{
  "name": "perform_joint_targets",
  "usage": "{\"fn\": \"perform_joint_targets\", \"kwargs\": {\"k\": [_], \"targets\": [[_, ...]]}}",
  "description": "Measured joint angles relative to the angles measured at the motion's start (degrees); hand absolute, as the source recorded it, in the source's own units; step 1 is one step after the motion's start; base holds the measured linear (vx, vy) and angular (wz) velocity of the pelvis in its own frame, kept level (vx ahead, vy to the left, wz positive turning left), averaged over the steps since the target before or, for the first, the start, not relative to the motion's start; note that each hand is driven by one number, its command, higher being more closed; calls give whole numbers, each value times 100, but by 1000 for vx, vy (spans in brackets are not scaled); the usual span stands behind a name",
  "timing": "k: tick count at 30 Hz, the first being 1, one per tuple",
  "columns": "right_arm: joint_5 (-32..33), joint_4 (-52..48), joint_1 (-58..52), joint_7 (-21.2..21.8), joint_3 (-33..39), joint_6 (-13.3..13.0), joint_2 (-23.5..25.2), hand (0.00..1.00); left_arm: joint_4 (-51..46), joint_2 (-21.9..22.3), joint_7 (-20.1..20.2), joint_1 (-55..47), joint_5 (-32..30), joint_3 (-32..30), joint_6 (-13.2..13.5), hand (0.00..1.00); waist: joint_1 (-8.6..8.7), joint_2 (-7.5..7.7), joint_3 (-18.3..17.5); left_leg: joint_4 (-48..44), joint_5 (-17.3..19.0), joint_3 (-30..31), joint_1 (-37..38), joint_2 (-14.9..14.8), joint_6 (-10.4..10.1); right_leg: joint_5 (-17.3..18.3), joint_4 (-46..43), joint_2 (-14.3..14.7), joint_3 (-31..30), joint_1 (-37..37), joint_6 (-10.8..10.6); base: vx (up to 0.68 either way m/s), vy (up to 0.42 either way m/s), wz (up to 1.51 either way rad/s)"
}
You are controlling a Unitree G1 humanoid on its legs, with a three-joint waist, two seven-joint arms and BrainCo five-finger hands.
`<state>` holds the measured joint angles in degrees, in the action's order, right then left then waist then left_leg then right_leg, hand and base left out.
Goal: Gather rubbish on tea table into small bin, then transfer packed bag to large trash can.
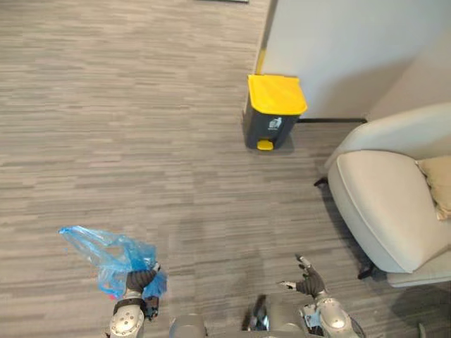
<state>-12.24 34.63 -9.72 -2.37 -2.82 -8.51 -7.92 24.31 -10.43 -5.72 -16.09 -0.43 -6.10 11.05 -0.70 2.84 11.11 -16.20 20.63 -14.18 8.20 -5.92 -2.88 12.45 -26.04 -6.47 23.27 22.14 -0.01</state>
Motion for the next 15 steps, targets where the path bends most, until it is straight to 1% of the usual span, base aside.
{"fn": "perform_joint_targets", "kwargs": {"k": [1, 2, 3, 4, 5, 6, 7, 8, 9, 10, 11, 12, 13, 14, 15], "targets": [[-33, 10, -55, -1, 0, 13, -10, 0, 56, -10, 5, -47, -1, -51, 0, 100, 9, 12, -15, -148, 68, 32, 191, -16, -124, -680, 319, 179, -29, -2, 360, 692, -66, 21], [-71, 60, -114, 5, 7, 22, -96, 0, 200, 62, 28, -10, -23, -41, -10, 100, 134, -105, -60, -797, 68, 217, 174, -163, -173, -902, 78, 308, -85, -132, 663, 858, -102, 12], [-87, 80, -126, 20, -2, 31, -145, 0, 217, 120, 39, 18, -24, -52, -29, 100, 98, -205, -106, -1282, -51, 240, 15, -335, -359, -851, 50, 415, -67, -210, 682, 873, -117, -17], [-90, -6, -56, 16, 1, 16, -182, 0, 220, 170, 75, -12, -28, -48, -43, 100, 56, -322, -98, -2434, -723, 282, -449, -548, -354, -609, 191, 570, -160, -465, 751, 707, -92, -52], [-90, -42, -13, 15, 1, 8, -222, 0, 239, 213, 79, -32, -31, -48, -65, 100, 36, -392, -47, -3084, -1297, 309, -703, -649, -150, -566, 370, 676, -214, -684, 745, 682, -75, -68], [-81, -1, 102, 4, 8, 9, -260, 0, 241, 279, 90, -3, -34, -42, -67, 100, -18, -479, 82, -4172, -1247, 471, -1161, -794, 81, -557, 784, 885, -404, -1222, 744, 657, -31, -72], [-65, 12, 150, 0, 10, 21, -230, 0, 239, 287, 104, 27, -34, -42, -68, 100, -54, -417, 153, -4736, -860, 635, -1521, -681, 214, -507, 1101, 950, -629, -1755, 740, 646, 1, -75], [-63, 5, 156, -2, 12, 17, -215, 0, 237, 286, 127, 35, -34, -41, -68, 100, -110, -354, 186, -4775, -728, 687, -1668, -556, 234, -485, 1212, 931, -748, -2011, 739, 604, 45, -84], [-12, -1, 166, -12, 26, 1, -216, 0, 215, 285, 186, 30, -33, -15, -56, 100, -204, -248, 213, -4537, -563, 778, -1998, -310, 277, -462, 1439, 861, -1004, -2414, 721, 569, 77, -95], [60, -13, 204, -19, 65, -8, -231, 0, 193, 285, 196, 24, -33, -12, -48, 100, -323, -175, 202, -3974, -525, 776, -2367, -86, 302, -340, 1624, 755, -1223, -2668, 569, 559, 104, -98], [75, -15, 229, -28, 103, -11, -257, 0, 181, 292, 196, 32, -33, -10, -48, 100, -339, -180, 200, -3563, -527, 786, -2564, 10, 298, -264, 1703, 728, -1338, -2757, 470, 546, 168, -96], [91, -3, 286, -34, 212, -6, -300, 0, 160, 310, 195, 88, -32, -10, -48, 100, -338, -280, 216, -2551, -595, 919, -2790, 76, 199, -127, 1755, 723, -1511, -2892, 285, 533, 234, -83], [100, -1, 340, -75, 308, 1, -322, 0, 154, 333, 194, 96, -31, -29, -44, 100, -354, -423, 268, -1307, -863, 1076, -2871, 87, 0, 106, 1694, 728, -1670, -3051, 132, 532, 261, -77], [101, 29, 331, -104, 357, 6, -326, 0, 163, 327, 194, 88, -31, -33, -46, 100, -364, -463, 308, -988, -1483, 1088, -2841, 97, 96, 261, 1645, 707, -1761, -3126, 36, 548, 285, -65], [112, 139, 301, -121, 348, 38, -219, 0, 193, 336, 184, 120, -22, -79, -52, 100, -431, -249, 270, -891, -1416, 846, -2602, 289, 285, 378, 1576, 508, -2038, -3185, -23, 689, 337, -41]]}}
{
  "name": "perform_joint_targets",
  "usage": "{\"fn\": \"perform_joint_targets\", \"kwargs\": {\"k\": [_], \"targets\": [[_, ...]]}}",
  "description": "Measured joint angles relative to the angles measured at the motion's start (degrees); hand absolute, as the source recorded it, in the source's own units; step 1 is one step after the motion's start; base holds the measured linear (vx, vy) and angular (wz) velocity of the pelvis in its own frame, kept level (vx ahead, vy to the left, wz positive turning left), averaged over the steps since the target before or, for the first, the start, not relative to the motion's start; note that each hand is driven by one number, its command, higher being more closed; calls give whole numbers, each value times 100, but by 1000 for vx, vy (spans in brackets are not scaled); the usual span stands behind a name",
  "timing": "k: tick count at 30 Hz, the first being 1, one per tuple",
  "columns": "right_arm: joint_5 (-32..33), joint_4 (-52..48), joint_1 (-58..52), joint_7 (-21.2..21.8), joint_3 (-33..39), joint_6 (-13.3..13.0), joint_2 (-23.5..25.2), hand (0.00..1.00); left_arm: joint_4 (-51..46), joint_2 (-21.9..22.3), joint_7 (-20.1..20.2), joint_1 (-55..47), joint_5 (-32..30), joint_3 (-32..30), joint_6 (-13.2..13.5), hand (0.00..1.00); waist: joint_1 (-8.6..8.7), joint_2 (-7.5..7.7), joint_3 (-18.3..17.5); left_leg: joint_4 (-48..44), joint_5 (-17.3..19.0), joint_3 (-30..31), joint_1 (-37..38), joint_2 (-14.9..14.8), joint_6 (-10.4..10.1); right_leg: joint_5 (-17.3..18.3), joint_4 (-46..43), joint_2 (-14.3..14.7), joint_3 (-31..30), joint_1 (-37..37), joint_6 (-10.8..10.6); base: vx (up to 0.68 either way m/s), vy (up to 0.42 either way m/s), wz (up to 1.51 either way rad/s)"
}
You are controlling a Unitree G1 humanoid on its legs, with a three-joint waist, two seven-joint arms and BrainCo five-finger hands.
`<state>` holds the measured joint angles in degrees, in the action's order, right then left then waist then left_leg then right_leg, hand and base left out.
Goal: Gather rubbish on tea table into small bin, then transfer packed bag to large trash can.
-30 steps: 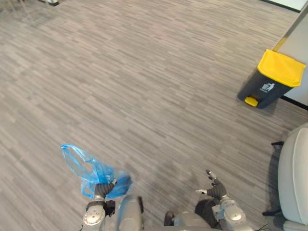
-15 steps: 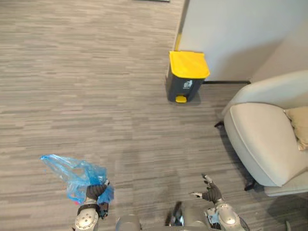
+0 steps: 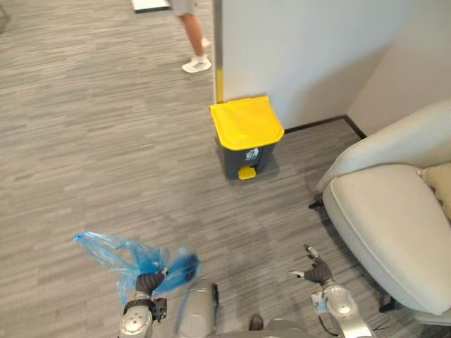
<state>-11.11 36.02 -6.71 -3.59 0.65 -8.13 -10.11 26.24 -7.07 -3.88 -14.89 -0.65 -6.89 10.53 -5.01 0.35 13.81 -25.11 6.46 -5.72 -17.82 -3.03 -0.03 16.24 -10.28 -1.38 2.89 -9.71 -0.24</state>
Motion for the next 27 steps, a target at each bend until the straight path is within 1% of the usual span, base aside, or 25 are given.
{"fn": "perform_joint_targets", "kwargs": {"k": [1, 2, 3, 4, 5, 6, 7, 8, 10, 11, 12, 13, 14, 15, 16, 17, 18, 19, 20, 21, 22, 24, 25, 26, 27], "targets": [[1, -30, -18, 0, 8, -11, -11, 0, -135, -10, -3, 38, 1, -12, 35, 100, -1, 71, -50, -124, 259, -76, -10, 127, 128, -17, -26, -145, -203, 0, 15, 790, 399, -45], [-1, -35, -15, -3, 11, -11, -28, 0, -238, 32, 0, 16, 0, -11, 112, 100, -16, 78, -55, -491, 643, -197, -15, 139, 272, 46, -255, -242, -410, 24, -113, 663, 337, -39], [-3, -48, -10, -3, 3, -13, -16, 0, -262, 34, -5, -4, 0, -12, 112, 100, -63, 110, -75, -609, 822, -309, 30, 138, 310, 127, -477, -293, -500, 73, -248, 404, 219, -53], [-5, -65, 5, -1, -6, -14, 12, 0, -266, 34, -12, -31, 0, 0, 110, 100, -88, 124, -105, -696, 1047, -427, 161, 151, 366, 208, -1012, -360, -587, 198, -397, 384, 179, -56], [-21, -80, 29, -2, -23, -25, 53, 0, -266, 26, -15, -94, 2, 31, 102, 100, -59, 120, -101, -680, 1272, -548, 462, 187, 408, 106, -2107, -426, -672, 570, -693, 378, 170, -52], [-23, -83, 28, -2, -58, -32, 68, 0, -266, 6, -16, -114, 2, 51, 102, 100, -40, 119, -98, -638, 1373, -586, 659, 228, 433, -22, -2809, -475, -698, 816, -980, 482, 196, -46], [-35, -82, 7, 4, -114, -31, 86, 0, -258, -46, -27, -135, 4, 103, 87, 100, 6, 127, -89, -524, 1501, -640, 1099, 312, 479, -88, -4095, -580, -664, 1248, -1151, 603, 176, -20], [-43, -81, -92, 3, -121, -26, 90, 0, -256, -68, -64, -142, 6, 177, 79, 100, 91, 118, -79, -327, 1522, -602, 1582, 405, 491, 65, -4749, -709, -391, 1567, -844, 605, 146, -3], [-50, -102, -167, 4, -131, -29, 90, 0, -267, -72, -137, -107, 9, 245, 86, 100, 188, 56, -103, 11, 1521, -476, 2087, 407, 492, 337, -4628, -681, 81, 2136, -376, 496, 66, 14], [-52, -101, -167, 4, -140, -28, 92, 0, -267, -89, -140, -32, 10, 249, 93, 100, 253, 43, -100, 112, 1521, -374, 2193, 407, 492, 373, -4415, -619, 188, 2372, -314, 492, 19, 42], [-52, -102, -178, 3, -147, -27, 91, 0, -256, -139, -139, 41, 13, 261, 94, 100, 343, 12, -79, 209, 1522, -153, 2297, 404, 492, 375, -3816, -463, 217, 2769, -288, 509, -29, 89], [-52, -66, -222, 3, -124, -20, 58, 0, -218, -143, -135, 184, 14, 298, 94, 100, 464, 71, -92, 289, 1522, 133, 2464, 379, 481, 169, -2850, -215, 71, 3004, -328, 517, -58, 102], [-52, -37, -255, 2, -105, -16, 48, 0, -198, -134, -131, 227, 14, 321, 94, 100, 468, 47, -80, 308, 1524, 233, 2536, 365, 477, -24, -2372, -110, -60, 3027, -314, 549, -100, 116], [-53, 18, -345, 0, -98, -5, 23, 0, -193, -116, -133, 252, 17, 352, 99, 100, 474, 66, -106, 268, 1617, 524, 2682, 306, 261, -963, -1500, 117, -322, 2935, -275, 687, -174, 120], [-52, 113, -431, -4, -103, 11, -25, 0, -108, -58, -141, 272, 16, 373, 98, 100, 521, -69, -127, 28, 1713, 926, 2791, 183, 95, -1424, -1525, 217, -257, 2763, -172, 688, -174, 108], [-52, 131, -443, 0, -110, 41, -44, 0, -90, -39, -143, 249, 14, 389, 95, 100, 477, -148, -172, -111, 1686, 1031, 2749, 93, 50, -1375, -1600, 251, -140, 2750, -114, 668, -187, 84], [-50, 52, -428, -5, -109, 58, -25, 0, -93, -34, -140, 242, 13, 399, 92, 100, 404, -165, -206, -573, 1398, 1106, 2496, 65, -340, -1193, -1636, 206, 26, 2686, 2, 529, -139, 56], [-43, -146, -414, -6, -109, 61, -44, 0, -97, 56, -140, 232, 16, 399, 78, 100, 397, -153, -190, -1495, 973, 1129, 2030, 80, -430, -1106, -1448, 111, 56, 2472, 73, 509, -137, 61], [-24, -201, -403, -9, -107, 60, -37, 0, -102, 93, -134, 208, 17, 399, 75, 100, 388, -160, -189, -1887, 1004, 1079, 1792, 33, -423, -1103, -1298, 105, 53, 2304, 79, 494, -94, 71], [-6, -229, -384, -27, -88, 62, 40, 0, -102, 124, -122, 174, 17, 409, 66, 100, 394, -136, -171, -2450, 1117, 861, 1527, -190, -244, -1102, -944, 105, 61, 1812, 80, 378, -51, 58], [22, -269, -395, -32, -80, 63, 95, 0, -108, 135, -115, 165, 18, 424, 63, 100, 378, -86, -160, -2610, 1162, 715, 1424, -311, -253, -1102, -742, 80, 58, 1468, 80, 506, -28, 59], [165, -312, -348, -89, 44, 4, 229, 0, -135, 141, -107, 103, 18, 515, 67, 100, 254, 96, -218, -2265, 1284, 197, 1106, -466, -266, -1103, -388, -133, 59, 931, 80, 379, 24, 20], [190, -296, -295, -117, 171, -25, 273, 0, -132, 160, -97, 97, 17, 540, 69, 100, 233, 119, -223, -1880, 1311, 9, 968, -503, -314, -1102, -337, -218, 63, 850, 79, 250, 105, 1], [214, -220, -207, -128, 350, -39, 289, 0, -124, 199, -89, 100, 15, 553, 69, 100, 249, 66, -239, -887, 1191, -109, 894, -517, -415, -1090, -331, -286, 116, 796, 54, 228, 137, 2], [233, -191, -210, -130, 427, -42, 276, 0, -115, 210, -69, 79, 14, 573, 70, 100, 255, -8, -276, -317, 819, -131, 930, -548, -449, -1058, -336, -280, 147, 784, -19, 207, 215, -2]]}}
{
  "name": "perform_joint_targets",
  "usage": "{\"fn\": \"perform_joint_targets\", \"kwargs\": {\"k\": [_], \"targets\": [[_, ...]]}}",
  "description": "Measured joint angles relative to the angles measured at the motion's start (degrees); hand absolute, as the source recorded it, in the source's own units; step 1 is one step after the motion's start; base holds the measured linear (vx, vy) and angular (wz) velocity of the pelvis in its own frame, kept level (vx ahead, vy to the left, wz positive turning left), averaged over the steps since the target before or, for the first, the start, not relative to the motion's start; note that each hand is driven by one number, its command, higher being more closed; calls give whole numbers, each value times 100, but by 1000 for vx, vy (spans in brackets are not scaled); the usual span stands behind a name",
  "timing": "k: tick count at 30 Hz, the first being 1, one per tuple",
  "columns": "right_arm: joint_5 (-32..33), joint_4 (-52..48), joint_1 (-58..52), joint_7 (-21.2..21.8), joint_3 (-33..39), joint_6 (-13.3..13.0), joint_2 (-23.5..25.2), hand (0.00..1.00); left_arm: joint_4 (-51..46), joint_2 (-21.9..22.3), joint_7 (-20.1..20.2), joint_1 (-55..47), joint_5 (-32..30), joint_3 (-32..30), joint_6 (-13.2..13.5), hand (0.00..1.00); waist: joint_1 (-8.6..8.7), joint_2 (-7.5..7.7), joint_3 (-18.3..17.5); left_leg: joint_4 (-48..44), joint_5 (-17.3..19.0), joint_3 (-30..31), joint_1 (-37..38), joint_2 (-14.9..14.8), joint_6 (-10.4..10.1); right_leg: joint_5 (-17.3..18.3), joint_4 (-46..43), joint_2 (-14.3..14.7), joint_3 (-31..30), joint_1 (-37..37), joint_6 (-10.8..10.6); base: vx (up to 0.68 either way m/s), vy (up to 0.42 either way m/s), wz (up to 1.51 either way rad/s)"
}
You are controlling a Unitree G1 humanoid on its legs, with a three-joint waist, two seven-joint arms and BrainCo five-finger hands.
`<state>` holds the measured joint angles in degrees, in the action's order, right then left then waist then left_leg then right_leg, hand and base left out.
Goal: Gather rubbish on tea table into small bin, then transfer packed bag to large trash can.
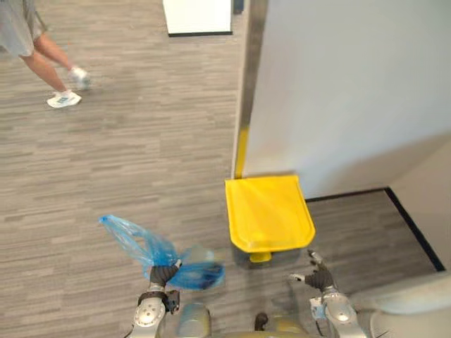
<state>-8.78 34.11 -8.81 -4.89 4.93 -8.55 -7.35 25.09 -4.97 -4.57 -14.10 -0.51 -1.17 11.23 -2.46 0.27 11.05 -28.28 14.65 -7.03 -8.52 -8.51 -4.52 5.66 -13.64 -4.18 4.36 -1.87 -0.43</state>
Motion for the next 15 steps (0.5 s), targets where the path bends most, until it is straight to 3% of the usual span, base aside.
{"fn": "perform_joint_targets", "kwargs": {"k": [1, 2, 3, 4, 6, 15], "targets": [[36, 98, -6, -9, 168, 9, -54, 0, 28, 11, 45, -25, 2, 20, 26, 100, -14, -179, -1, 575, -589, -66, 38, -121, 168, 213, -5, 114, -11, -82, -310, 156, 197, -9], [43, 232, 12, -13, 206, 46, 6, 0, 100, -20, 54, -21, 1, 34, 21, 100, -26, -49, -17, 558, -551, -128, 81, 14, 183, 343, 20, -28, -67, -121, -440, 179, 210, -9], [41, 271, -40, 5, 197, 46, 41, 0, 132, -86, 55, 9, -1, 29, 20, 100, -9, -17, -39, 649, -552, -143, 124, 171, 186, 376, 95, -164, -118, -124, -485, 138, 155, -9], [41, 271, -107, 4, 217, 39, 43, 0, 130, -114, 60, 6, -2, 29, 23, 100, 8, 115, -115, 747, -553, -193, 180, 259, 189, 371, 170, -242, -177, -134, -480, 125, 135, -12], [41, 273, -174, 5, 217, 37, 44, 0, 129, -150, 73, 12, -13, 27, 25, 100, 7, 135, -127, 861, -543, -333, 323, 317, 207, 360, 311, -295, -346, -221, -479, 74, 93, -33], [150, 741, -285, 8, 445, 42, -49, 0, 240, -194, 81, -148, -15, -129, 24, 100, 154, 40, -220, 1163, -538, -686, 656, 113, 211, 288, 502, -75, -754, -209, -526, 0, -40, -29]]}}
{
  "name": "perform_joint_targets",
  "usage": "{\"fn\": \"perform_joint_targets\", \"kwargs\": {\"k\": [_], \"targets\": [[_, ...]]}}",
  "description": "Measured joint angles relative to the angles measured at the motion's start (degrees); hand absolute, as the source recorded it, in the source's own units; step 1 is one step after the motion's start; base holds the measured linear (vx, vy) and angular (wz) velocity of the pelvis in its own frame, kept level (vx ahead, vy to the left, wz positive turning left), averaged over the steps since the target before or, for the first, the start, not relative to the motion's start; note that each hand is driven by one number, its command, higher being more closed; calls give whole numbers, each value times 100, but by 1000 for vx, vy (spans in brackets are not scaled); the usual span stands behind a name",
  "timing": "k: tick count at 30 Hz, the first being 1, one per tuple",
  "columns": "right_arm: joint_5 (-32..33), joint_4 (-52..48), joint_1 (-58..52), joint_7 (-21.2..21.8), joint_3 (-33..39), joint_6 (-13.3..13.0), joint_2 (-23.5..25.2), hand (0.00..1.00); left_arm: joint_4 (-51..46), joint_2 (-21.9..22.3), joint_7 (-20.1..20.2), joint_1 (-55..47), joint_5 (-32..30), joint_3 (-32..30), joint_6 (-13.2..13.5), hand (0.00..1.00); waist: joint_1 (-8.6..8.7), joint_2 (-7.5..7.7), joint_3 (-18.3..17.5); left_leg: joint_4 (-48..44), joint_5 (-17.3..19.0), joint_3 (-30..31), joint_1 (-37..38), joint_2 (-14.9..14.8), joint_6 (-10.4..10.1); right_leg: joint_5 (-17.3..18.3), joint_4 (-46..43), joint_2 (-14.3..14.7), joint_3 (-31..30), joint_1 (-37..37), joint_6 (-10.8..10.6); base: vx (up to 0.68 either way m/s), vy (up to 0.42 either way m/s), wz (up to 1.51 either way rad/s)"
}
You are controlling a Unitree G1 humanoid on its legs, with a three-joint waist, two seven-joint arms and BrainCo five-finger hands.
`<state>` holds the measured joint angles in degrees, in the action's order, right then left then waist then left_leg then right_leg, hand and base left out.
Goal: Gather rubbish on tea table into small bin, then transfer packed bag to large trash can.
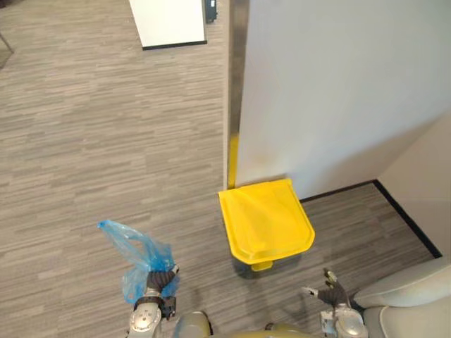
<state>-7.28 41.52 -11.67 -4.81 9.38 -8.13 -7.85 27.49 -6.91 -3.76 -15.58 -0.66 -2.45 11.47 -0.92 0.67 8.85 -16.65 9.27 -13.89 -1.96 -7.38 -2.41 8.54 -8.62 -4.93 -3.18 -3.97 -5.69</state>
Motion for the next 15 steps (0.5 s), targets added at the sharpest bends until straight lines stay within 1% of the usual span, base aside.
{"fn": "perform_joint_targets", "kwargs": {"k": [2, 5, 7, 9, 11, 12, 13, 14, 15], "targets": [[-3, 121, 14, 3, 2, 26, -46, 0, 41, -6, -1, -60, 1, -51, -4, 100, 0, -64, -41, 0, 24, -155, -1, -69, -26, -132, 131, 54, -200, 44, -1, 7, 5, -42], [-7, 239, 134, 2, -25, 78, -63, 0, 41, -35, 0, -100, 3, -95, -4, 100, -10, -65, -40, -113, 119, -305, -18, -153, -49, -238, 204, 101, -381, 95, -8, -4, 30, -43], [-13, 264, 341, 3, -140, 95, -102, 0, 57, -44, 1, -146, 4, -182, -4, 100, -26, -89, -27, -500, 357, -373, -183, -289, -30, -324, 219, 192, -625, 212, -56, -42, 65, -55], [-17, 264, 460, 0, -180, 100, -116, 0, 71, -51, 4, -176, 4, -189, -6, 100, -19, -113, -13, -782, 529, -379, -344, -370, 3, -370, 225, 222, -713, 281, -107, -56, 97, -31], [-18, 258, 536, 1, -342, 117, -171, 0, 62, -50, 5, -173, 6, -191, -6, 100, -53, -123, -10, -1049, 760, -364, -495, -410, -6, -318, 43, 251, -778, 427, -144, -62, 112, -20], [-17, 244, 564, 0, -363, 119, -159, 0, 60, -52, 5, -172, 6, -191, -10, 100, -109, -119, 6, -1250, 928, -314, -563, -393, 1, -142, -284, 252, -798, 575, -188, -47, 118, -12], [-17, 229, 548, 1, -364, 123, -151, 0, 47, -52, 4, -165, 6, -171, -16, 100, -147, -99, 37, -1414, 1091, -221, -567, -339, 104, 92, -774, 213, -776, 718, -221, -46, 105, -3], [-17, 228, 547, 0, -364, 126, -148, 0, 29, -51, 3, -164, 6, -165, -22, 100, -150, -79, 65, -1444, 1146, -166, -536, -290, 141, 167, -1069, 163, -682, 781, -210, -29, 91, 11], [-16, 215, 581, -1, -362, 128, -147, 0, 7, -52, 4, -120, 8, -160, -32, 100, -146, -76, 186, -1402, 1204, -32, -399, -159, 230, 146, -2106, 84, -291, 1182, -102, -9, 107, 19]]}}
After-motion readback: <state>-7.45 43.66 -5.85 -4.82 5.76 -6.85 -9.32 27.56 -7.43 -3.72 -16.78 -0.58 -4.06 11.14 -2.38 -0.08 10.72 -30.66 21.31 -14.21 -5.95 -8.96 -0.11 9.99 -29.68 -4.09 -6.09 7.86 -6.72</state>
